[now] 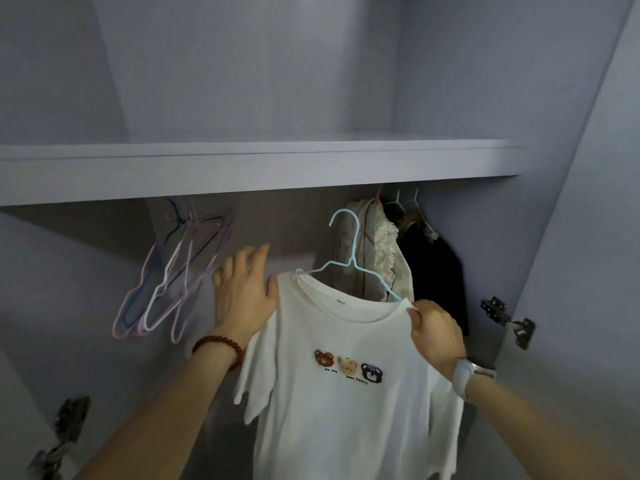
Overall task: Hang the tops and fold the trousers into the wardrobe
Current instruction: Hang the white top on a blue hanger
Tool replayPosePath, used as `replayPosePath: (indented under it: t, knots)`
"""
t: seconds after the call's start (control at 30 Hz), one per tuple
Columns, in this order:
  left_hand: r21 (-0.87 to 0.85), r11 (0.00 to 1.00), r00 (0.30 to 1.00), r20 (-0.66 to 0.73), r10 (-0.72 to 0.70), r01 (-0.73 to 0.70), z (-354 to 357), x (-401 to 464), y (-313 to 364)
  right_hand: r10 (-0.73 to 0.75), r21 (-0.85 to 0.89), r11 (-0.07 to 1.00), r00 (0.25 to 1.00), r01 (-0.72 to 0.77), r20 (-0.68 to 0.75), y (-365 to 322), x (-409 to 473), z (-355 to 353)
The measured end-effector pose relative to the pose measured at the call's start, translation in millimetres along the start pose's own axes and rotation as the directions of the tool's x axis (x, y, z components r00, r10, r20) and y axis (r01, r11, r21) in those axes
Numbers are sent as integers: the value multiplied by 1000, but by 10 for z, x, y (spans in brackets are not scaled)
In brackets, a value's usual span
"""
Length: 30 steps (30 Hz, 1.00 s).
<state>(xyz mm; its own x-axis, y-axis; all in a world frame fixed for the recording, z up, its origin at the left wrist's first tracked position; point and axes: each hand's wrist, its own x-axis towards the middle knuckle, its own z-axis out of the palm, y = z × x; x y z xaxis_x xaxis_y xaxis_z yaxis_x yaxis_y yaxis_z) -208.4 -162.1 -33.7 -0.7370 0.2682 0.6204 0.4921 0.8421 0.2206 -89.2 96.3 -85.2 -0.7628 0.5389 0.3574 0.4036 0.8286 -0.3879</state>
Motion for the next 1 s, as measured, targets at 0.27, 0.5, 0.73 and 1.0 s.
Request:
replayPosePath:
  t: [0.27,0.5,0.73,1.0]
  knots:
    - [155,910,819,-398,414,-385,-282,441,742,7,-6,1000,987,-7,160,-501,498,-285]
    - [363,899,846,-373,382,-246,-32,719,870,-17,86,996,998,22,-61,-326,787,-65]
    - [439,876,794,-453,405,-197,218,860,806,30,215,977,994,-6,-109,-369,1309,136]
    - [448,875,788,-466,403,-182,282,896,824,-5,276,961,1000,1,11,-423,1501,481]
